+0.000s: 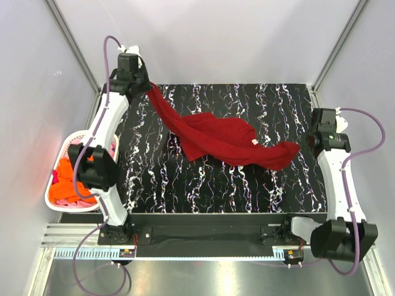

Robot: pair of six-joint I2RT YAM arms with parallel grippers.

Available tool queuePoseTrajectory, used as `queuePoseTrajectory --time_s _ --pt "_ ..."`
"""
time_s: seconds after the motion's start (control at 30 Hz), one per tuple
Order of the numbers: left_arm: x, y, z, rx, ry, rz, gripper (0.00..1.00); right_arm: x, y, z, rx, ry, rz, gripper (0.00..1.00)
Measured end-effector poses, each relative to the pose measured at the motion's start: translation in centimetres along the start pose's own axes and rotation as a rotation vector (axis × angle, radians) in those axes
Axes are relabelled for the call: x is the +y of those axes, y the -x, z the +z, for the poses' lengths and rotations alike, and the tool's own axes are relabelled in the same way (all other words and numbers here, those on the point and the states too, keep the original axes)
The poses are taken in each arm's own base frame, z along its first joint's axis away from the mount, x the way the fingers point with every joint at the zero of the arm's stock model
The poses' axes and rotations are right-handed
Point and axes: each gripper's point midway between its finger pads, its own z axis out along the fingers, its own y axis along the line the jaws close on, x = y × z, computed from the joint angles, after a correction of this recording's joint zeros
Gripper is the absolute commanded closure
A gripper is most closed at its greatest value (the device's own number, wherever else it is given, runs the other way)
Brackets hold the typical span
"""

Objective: Fold and stack the t-shirts
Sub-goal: Flatten the tshirt out

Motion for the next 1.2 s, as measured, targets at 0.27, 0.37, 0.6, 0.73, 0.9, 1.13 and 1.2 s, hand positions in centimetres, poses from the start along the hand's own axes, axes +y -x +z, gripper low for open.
queuePoseTrajectory --time_s 0.27,0.37,0.6,0.73,0.9,1.13,1.2 --pt "-3.6 1.3 8.0 -0.074 -0.177 -0.057 0.99 1.0 1.5 1.3 -0.057 0.007 0.036 1.0" --pt "-5.1 2.4 11.9 -0.119 -0.235 -0.099 0.61 1.2 2.1 1.4 -0.083 0.013 0.051 1.0" --pt "-4.0 -3.4 12.7 0.016 -0.179 -0.15 0.42 0.8 0.5 2.7 -0.046 0.012 0.049 1.0" --pt "-3.4 -9.5 6.0 0.136 -0.081 -0.127 0.43 0.1 -1.4 3.1 -0.004 0.017 0.055 1.0" --pt "-8.7 -15.1 -4.7 0.174 -0.194 -0.09 0.45 0.2 -2.9 2.5 0.024 0.07 0.071 1.0" --pt "-10.6 -24.3 -4.9 0.367 -0.196 -0.088 0.48 0.6 -4.7 2.8 0.08 0.122 0.075 1.0" --pt "-9.7 -27.3 -3.7 0.441 -0.145 -0.091 0.46 0.7 -5.1 2.8 0.097 0.13 0.077 1.0"
